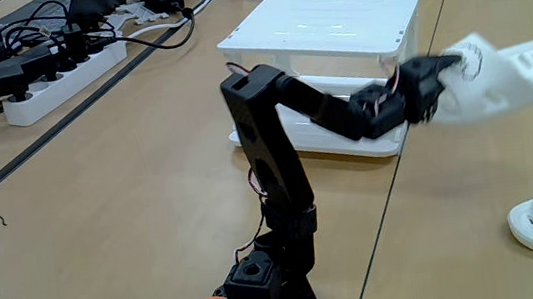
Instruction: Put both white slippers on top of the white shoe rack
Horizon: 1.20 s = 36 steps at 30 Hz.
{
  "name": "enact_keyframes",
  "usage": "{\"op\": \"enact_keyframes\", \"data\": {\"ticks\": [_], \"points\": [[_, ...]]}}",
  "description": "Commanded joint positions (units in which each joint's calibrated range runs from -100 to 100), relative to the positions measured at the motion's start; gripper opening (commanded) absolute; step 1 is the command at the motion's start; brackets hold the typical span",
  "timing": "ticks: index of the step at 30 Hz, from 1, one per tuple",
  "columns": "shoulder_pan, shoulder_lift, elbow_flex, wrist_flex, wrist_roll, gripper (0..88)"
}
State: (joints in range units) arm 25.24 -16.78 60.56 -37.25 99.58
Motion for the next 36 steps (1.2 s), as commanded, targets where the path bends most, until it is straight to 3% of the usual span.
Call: {"op": "enact_keyframes", "data": {"ticks": [1,10,22,36], "points": [[-0.5,-8.6,-18.0,17.4,0.4,0.8],[-8.8,-7.4,-45.2,38.3,0.4,0.8],[-24.8,-2.3,-59.5,46.9,0.4,0.8],[-40.5,7.8,-65.5,47.5,0.4,0.8]]}}
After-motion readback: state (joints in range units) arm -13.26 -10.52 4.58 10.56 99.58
